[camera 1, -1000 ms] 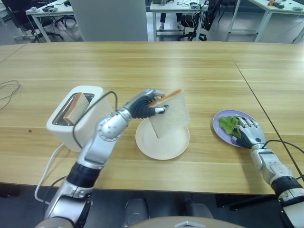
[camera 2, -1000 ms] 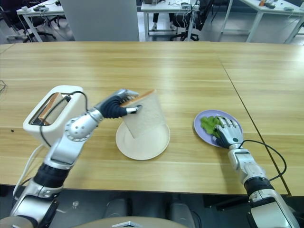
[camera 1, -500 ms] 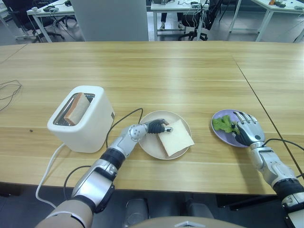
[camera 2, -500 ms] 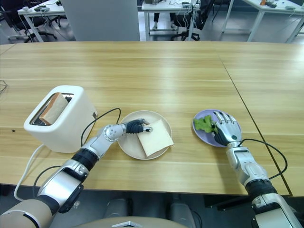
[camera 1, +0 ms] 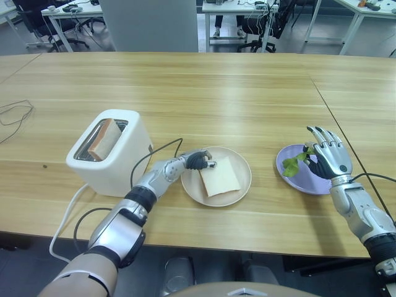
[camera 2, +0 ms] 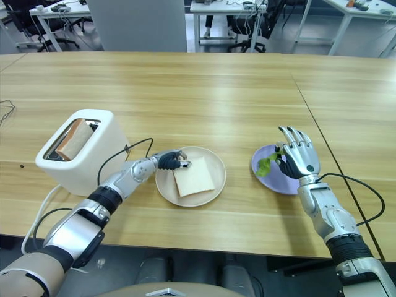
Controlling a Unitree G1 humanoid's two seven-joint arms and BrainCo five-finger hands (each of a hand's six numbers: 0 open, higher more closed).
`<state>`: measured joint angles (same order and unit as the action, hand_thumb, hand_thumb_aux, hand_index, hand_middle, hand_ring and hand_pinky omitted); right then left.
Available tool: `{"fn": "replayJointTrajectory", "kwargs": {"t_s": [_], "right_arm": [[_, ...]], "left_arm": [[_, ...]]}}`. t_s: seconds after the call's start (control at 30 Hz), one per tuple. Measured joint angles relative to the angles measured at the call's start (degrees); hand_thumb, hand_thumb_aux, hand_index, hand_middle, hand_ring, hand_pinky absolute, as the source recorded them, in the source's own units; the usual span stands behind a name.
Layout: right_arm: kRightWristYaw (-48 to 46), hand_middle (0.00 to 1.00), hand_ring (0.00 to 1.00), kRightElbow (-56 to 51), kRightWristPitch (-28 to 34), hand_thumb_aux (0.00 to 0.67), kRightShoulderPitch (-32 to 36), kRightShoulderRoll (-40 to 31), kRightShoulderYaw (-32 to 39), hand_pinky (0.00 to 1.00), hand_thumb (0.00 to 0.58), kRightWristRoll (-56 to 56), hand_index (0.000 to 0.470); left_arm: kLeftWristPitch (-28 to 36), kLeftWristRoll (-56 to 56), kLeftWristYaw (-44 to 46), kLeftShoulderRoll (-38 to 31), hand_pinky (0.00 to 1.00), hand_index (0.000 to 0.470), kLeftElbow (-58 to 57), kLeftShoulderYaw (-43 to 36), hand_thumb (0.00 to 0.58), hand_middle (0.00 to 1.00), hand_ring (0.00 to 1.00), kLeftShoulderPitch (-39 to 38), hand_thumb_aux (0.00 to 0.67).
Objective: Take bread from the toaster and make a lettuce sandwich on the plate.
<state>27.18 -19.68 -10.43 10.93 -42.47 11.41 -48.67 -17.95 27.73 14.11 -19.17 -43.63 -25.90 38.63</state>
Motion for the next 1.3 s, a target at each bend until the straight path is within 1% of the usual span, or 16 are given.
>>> {"fn": "replayJointTrajectory", "kwargs": {"t_s": [0.17,0.2,0.23,0.27,0.3,0.37,0.57,0.67,0.8,1.1,1.3], "right_arm": [[-0.3,0.0,0.0,0.8,-0.5,0.67,0.1,0.2,0.0,0.0,0.58,0.1,0.46],[-0.3,0.0,0.0,1.1,-0.7,0.67,0.1,0.2,0.0,0.0,0.58,0.1,0.46],[-0.3,0.0,0.0,1.5,-0.9,0.67,0.1,0.2,-0.1,0.0,0.58,0.1,0.46],[-0.3,0.0,0.0,1.7,-1.1,0.67,0.2,0.2,-0.1,0.0,0.58,0.1,0.46],[-0.5,0.0,0.0,2.1,-1.3,0.67,0.3,0.2,-0.1,0.0,0.58,0.2,0.46],[-1.0,0.0,0.0,3.2,-1.7,0.67,1.1,0.7,-0.1,0.0,0.58,0.2,0.46],[-3.9,0.0,0.0,7.0,-2.8,0.67,7.2,3.8,0.4,0.0,0.58,0.3,0.46],[-5.4,0.0,0.0,7.7,-3.4,0.67,10.5,6.2,1.9,0.0,0.58,0.1,0.46],[-6.7,0.0,0.0,8.0,-4.1,0.67,13.5,8.5,3.3,0.0,0.58,-0.2,0.46],[-7.7,0.0,0.0,7.9,-5.3,0.67,14.5,9.7,4.3,0.0,0.58,-0.1,0.46],[-7.7,0.0,0.0,8.1,-6.0,0.67,13.1,9.5,3.9,0.0,0.58,0.5,0.46]], "left_arm": [[-0.1,-0.5,-1.8,-1.1,1.0,0.46,8.0,2.7,0.58,1.0,1.0,-1.2,0.67],[-0.1,-0.3,-2.5,-1.4,1.0,0.373,8.6,3.0,0.559,1.0,1.0,-1.2,0.544],[0.0,0.1,-3.1,-1.4,0.89,0.083,8.9,3.2,0.19,0.89,0.89,-1.2,0.121],[0.0,0.5,-3.8,-1.4,0.89,0.083,9.1,3.3,0.19,0.89,0.89,-1.2,0.121],[0.0,0.8,-4.3,-1.4,0.0,0.0,9.3,3.3,0.0,0.0,0.0,-1.2,0.0],[0.2,1.8,-5.6,-1.4,0.0,0.0,9.9,3.3,0.0,0.0,0.0,-1.4,0.0],[1.5,6.2,-11.4,-2.5,0.0,0.0,12.5,3.3,0.0,0.0,0.0,-3.3,0.0],[2.9,6.8,-11.5,-3.1,0.0,0.0,13.2,3.7,0.0,0.0,0.0,-4.3,0.0],[3.6,8.4,-11.0,-3.5,0.0,0.0,9.9,2.6,0.0,0.0,0.0,-4.4,0.0],[3.5,9.8,-10.3,-2.1,0.0,0.0,4.1,0.1,0.0,0.0,0.0,-4.3,0.0],[3.2,10.7,-11.4,-1.4,0.0,0.0,2.3,-0.5,0.0,0.0,0.0,-4.2,0.0]]}}
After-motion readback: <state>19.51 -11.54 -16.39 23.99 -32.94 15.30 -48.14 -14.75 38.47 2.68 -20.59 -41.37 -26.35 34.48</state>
